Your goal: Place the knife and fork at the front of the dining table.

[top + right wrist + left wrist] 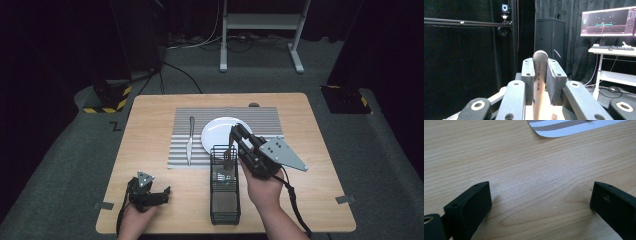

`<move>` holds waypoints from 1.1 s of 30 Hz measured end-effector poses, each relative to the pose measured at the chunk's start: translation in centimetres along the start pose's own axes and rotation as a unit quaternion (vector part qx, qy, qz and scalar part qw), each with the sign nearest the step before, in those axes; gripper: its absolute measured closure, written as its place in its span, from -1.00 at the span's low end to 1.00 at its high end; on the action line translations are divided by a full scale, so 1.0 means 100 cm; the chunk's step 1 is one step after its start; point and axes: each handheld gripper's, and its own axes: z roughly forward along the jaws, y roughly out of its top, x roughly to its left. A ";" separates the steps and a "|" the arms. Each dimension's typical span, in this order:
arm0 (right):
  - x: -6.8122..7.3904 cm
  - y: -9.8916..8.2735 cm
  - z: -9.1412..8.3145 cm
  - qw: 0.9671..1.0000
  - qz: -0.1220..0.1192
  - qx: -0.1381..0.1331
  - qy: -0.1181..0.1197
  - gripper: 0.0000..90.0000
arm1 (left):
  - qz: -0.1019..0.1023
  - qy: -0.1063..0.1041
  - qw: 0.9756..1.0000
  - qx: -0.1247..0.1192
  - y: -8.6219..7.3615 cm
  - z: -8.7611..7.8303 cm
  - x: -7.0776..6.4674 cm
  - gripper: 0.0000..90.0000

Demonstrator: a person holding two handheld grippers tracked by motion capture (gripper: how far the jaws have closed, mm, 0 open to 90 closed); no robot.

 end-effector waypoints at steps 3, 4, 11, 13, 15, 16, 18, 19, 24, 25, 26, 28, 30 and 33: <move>-0.003 0.002 -0.002 1.000 0.002 0.000 -0.004 0.73 | 0.000 0.000 1.000 0.000 0.000 0.000 0.000 -0.92; -0.004 0.003 -0.003 1.000 0.001 0.000 -0.006 0.73 | 0.000 0.000 1.000 0.000 0.000 0.000 0.000 -0.92; -0.015 0.010 -0.014 1.000 0.010 -0.008 -0.015 0.73 | 0.000 0.000 1.000 0.000 0.000 0.000 0.000 -0.92; -0.017 0.013 -0.017 1.000 0.006 -0.013 -0.022 0.73 | 0.000 0.000 1.000 0.000 0.000 0.000 0.000 -0.92; -0.019 0.016 -0.020 1.000 0.010 -0.016 -0.022 0.73 | 0.000 0.000 1.000 0.000 0.000 0.000 0.000 -0.92; -0.021 0.017 -0.021 1.000 0.010 -0.017 -0.023 0.73 | 0.000 0.000 1.000 0.000 0.000 0.000 0.000 -0.92; -0.023 0.018 -0.023 0.999 0.007 -0.019 -0.030 0.73 | 0.000 0.000 1.000 0.000 0.000 0.000 0.000 -0.92; -0.024 0.019 -0.024 0.999 0.001 -0.019 -0.037 0.73 | 0.000 0.000 1.000 0.000 0.000 0.000 0.000 -0.92; -0.035 0.021 -0.029 0.998 0.000 -0.021 -0.053 0.73 | 0.000 0.000 1.000 0.000 0.000 0.000 0.000 -0.92; -0.037 0.022 -0.029 0.998 0.000 -0.020 -0.057 0.74 | 0.000 0.000 1.000 0.000 0.000 0.000 0.000 -0.92; -0.040 0.021 -0.030 0.998 -0.002 -0.019 -0.062 0.74 | 0.000 0.000 1.000 0.000 0.000 0.000 0.000 -0.92; -0.045 0.020 -0.030 0.997 -0.008 -0.016 -0.072 0.74 | 0.001 0.000 1.000 0.000 0.000 0.000 0.000 -0.92; -0.050 0.018 -0.030 0.997 -0.009 -0.011 -0.079 0.74 | 0.000 0.000 1.000 0.000 0.000 0.000 0.000 -0.92; -0.057 0.013 -0.030 0.996 -0.012 -0.003 -0.091 0.74 | 0.000 0.000 1.000 0.000 0.000 0.000 0.000 -0.92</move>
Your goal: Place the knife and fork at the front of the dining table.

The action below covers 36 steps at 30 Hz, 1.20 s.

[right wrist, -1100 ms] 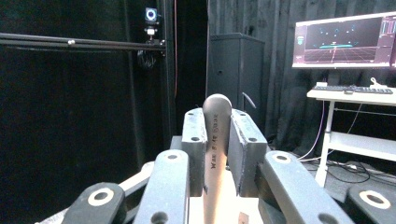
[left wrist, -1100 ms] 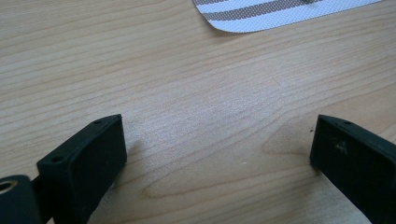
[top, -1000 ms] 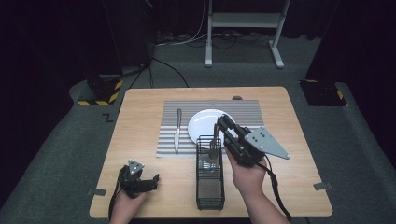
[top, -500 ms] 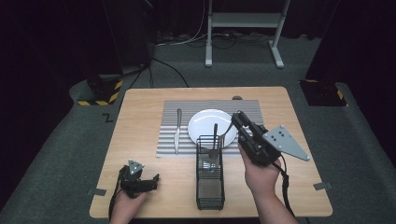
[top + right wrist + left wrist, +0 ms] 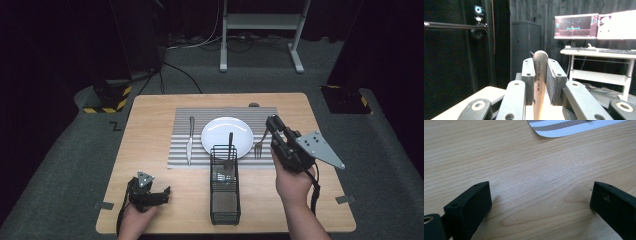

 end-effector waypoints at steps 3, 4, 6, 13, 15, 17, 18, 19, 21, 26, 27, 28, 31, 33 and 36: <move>-0.008 -0.008 0.003 1.000 -0.002 0.012 -0.013 0.74 | 0.000 0.000 1.000 0.000 0.000 0.000 0.000 -0.92; -0.011 -0.010 0.004 1.000 -0.001 0.016 -0.018 0.74 | 0.000 0.000 1.000 0.000 0.000 0.000 0.000 -0.92; -0.016 -0.016 0.006 0.999 0.000 0.025 -0.024 0.74 | 0.000 0.000 1.000 0.000 0.000 0.000 0.000 -0.92; -0.031 -0.041 0.019 0.997 0.002 0.061 -0.045 0.74 | 0.000 0.000 1.000 0.000 0.000 0.000 0.000 -0.92; -0.034 -0.047 0.023 0.996 0.002 0.070 -0.050 0.74 | 0.000 0.000 1.000 0.000 0.000 0.000 0.000 -0.92; -0.037 -0.056 0.029 0.995 0.002 0.082 -0.056 0.74 | 0.000 0.000 1.000 0.000 0.000 0.000 0.000 -0.92; -0.039 -0.059 0.031 0.995 0.001 0.087 -0.059 0.74 | 0.000 0.000 1.000 0.000 0.000 0.000 0.000 -0.92; -0.040 -0.063 0.034 0.994 0.000 0.090 -0.062 0.74 | 0.000 0.000 1.000 0.000 0.000 0.000 0.000 -0.92; -0.042 -0.069 0.039 0.993 -0.002 0.100 -0.068 0.74 | 0.000 0.000 1.000 0.000 0.000 0.000 0.000 -0.92; -0.047 -0.082 0.051 0.990 -0.003 0.116 -0.078 0.74 | 0.000 0.000 1.000 0.000 0.000 0.000 0.000 -0.92; -0.048 -0.083 0.053 0.990 -0.003 0.118 -0.080 0.74 | 0.000 0.000 1.000 0.000 0.000 0.000 0.000 -0.92; -0.048 -0.085 0.056 0.989 -0.005 0.120 -0.082 0.74 | 0.000 0.000 1.000 0.000 0.000 0.000 0.000 -0.92; -0.049 -0.089 0.062 0.988 -0.003 0.126 -0.086 0.74 | 0.000 0.000 1.000 0.000 0.000 0.000 0.000 -0.92; -0.050 -0.092 0.067 0.987 -0.002 0.132 -0.090 0.74 | 0.000 -0.001 1.000 0.000 0.000 0.000 0.000 -0.92; -0.052 -0.097 0.072 0.986 0.002 0.139 -0.091 0.74 | 0.000 0.000 1.000 0.000 0.000 0.000 0.000 -0.92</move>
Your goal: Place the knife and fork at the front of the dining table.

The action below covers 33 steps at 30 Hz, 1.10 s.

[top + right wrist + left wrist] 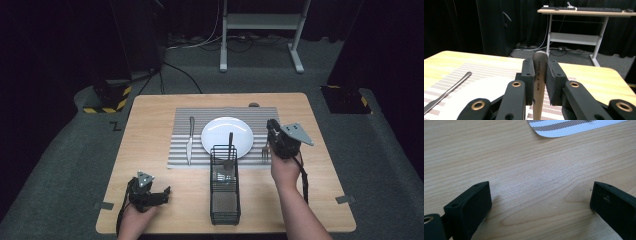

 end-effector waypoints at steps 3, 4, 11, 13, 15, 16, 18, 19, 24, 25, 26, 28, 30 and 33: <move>0.001 -0.002 0.004 1.000 0.000 0.004 -0.002 0.74 | 0.000 0.000 1.000 0.000 0.000 0.000 0.000 -0.92; 0.001 -0.002 0.005 1.000 0.002 0.006 -0.002 0.74 | 0.000 0.000 1.000 0.000 0.000 0.000 0.000 -0.92; 0.000 -0.004 0.016 1.000 0.007 0.016 -0.009 0.74 | 0.000 0.000 1.000 0.000 0.000 0.000 0.000 -0.92; 0.001 -0.003 0.021 1.000 0.006 0.021 -0.011 0.74 | 0.000 0.000 1.000 0.000 0.000 0.000 0.000 -0.92; 0.001 -0.003 0.027 1.000 0.008 0.026 -0.013 0.74 | 0.000 0.000 1.000 0.000 0.000 0.000 0.000 -0.92; 0.000 -0.003 0.031 0.999 0.010 0.030 -0.015 0.74 | 0.000 0.000 1.000 0.000 0.000 0.000 0.000 -0.92; -0.001 -0.003 0.038 0.999 0.014 0.036 -0.018 0.74 | 0.000 0.000 1.000 0.000 0.000 0.000 0.000 -0.92; -0.002 -0.003 0.041 0.999 0.014 0.039 -0.019 0.74 | 0.000 0.000 1.000 0.000 0.000 0.000 0.000 -0.92; -0.006 -0.004 0.058 0.998 0.026 0.058 -0.025 0.74 | 0.000 0.000 1.000 0.000 0.000 0.000 0.000 -0.92; -0.007 -0.004 0.062 0.997 0.028 0.063 -0.026 0.74 | 0.001 0.000 1.000 0.000 0.000 0.000 0.000 -0.92; -0.008 -0.004 0.065 0.997 0.030 0.066 -0.027 0.74 | 0.001 0.000 1.000 0.000 0.000 0.000 0.000 -0.92; -0.009 -0.006 0.072 0.996 0.034 0.074 -0.030 0.74 | 0.000 0.000 1.000 0.000 0.000 0.000 0.000 -0.92; -0.011 -0.007 0.079 0.996 0.037 0.082 -0.028 0.74 | 0.001 0.000 1.000 0.000 0.000 0.000 0.000 -0.92; -0.012 -0.010 0.090 0.994 0.035 0.093 -0.033 0.75 | 0.000 0.000 1.000 0.000 0.000 0.000 0.000 -0.92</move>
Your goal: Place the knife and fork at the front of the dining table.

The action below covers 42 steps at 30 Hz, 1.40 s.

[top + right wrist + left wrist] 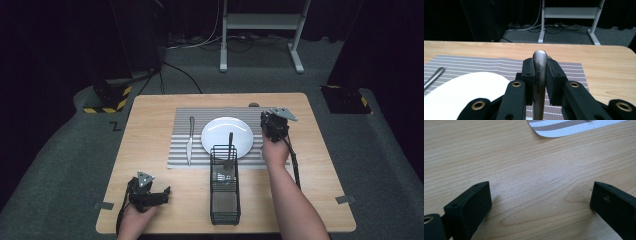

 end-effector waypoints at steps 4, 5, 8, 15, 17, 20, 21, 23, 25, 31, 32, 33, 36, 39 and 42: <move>-0.001 -0.001 0.014 1.000 0.009 0.019 -0.001 0.75 | 0.000 0.000 1.000 0.000 0.000 0.000 0.000 -0.92; -0.002 -0.002 0.017 1.000 0.011 0.023 0.001 0.75 | 0.000 0.000 1.000 0.000 0.000 0.000 0.000 -0.92; -0.002 -0.003 0.025 0.999 0.014 0.031 0.005 0.75 | 0.000 0.000 1.000 0.000 0.000 0.000 0.000 -0.92; -0.002 -0.005 0.039 0.998 0.016 0.054 0.003 0.75 | 0.000 0.000 1.000 0.000 0.000 0.000 0.000 -0.92; -0.002 -0.006 0.044 0.998 0.013 0.059 0.004 0.75 | 0.000 0.000 1.000 0.000 0.000 0.000 0.000 -0.92; -0.002 -0.007 0.050 0.998 0.017 0.068 0.002 0.75 | 0.000 0.000 1.000 0.000 0.000 0.000 0.000 -0.92; -0.002 -0.008 0.052 0.997 0.018 0.071 0.002 0.75 | 0.001 0.000 1.000 0.000 0.000 0.000 0.000 -0.92; -0.003 -0.009 0.056 0.997 0.019 0.076 0.003 0.75 | 0.000 0.000 1.000 0.000 0.000 0.000 0.000 -0.92; -0.003 -0.010 0.059 0.996 0.018 0.082 0.003 0.74 | 0.000 0.000 1.000 0.000 0.000 0.000 0.000 -0.92; -0.002 -0.014 0.067 0.994 0.026 0.102 0.006 0.74 | 0.001 0.001 1.000 0.000 0.000 0.000 0.000 -0.92; -0.002 -0.015 0.068 0.994 0.026 0.105 0.007 0.74 | 0.000 0.000 1.000 0.000 0.000 0.000 0.000 -0.92; -0.003 -0.016 0.069 0.994 0.026 0.106 0.007 0.74 | 0.000 0.000 1.000 0.000 0.000 0.000 0.000 -0.92; -0.004 -0.018 0.072 0.993 0.031 0.111 0.008 0.74 | 0.000 0.000 1.000 0.000 0.000 0.000 0.000 -0.92; -0.007 -0.020 0.075 0.992 0.038 0.117 0.007 0.74 | 0.000 0.000 1.000 0.000 0.000 0.000 0.000 -0.92; -0.010 -0.022 0.078 0.991 0.050 0.125 0.002 0.74 | 0.001 0.000 1.000 0.000 0.000 0.000 0.000 -0.92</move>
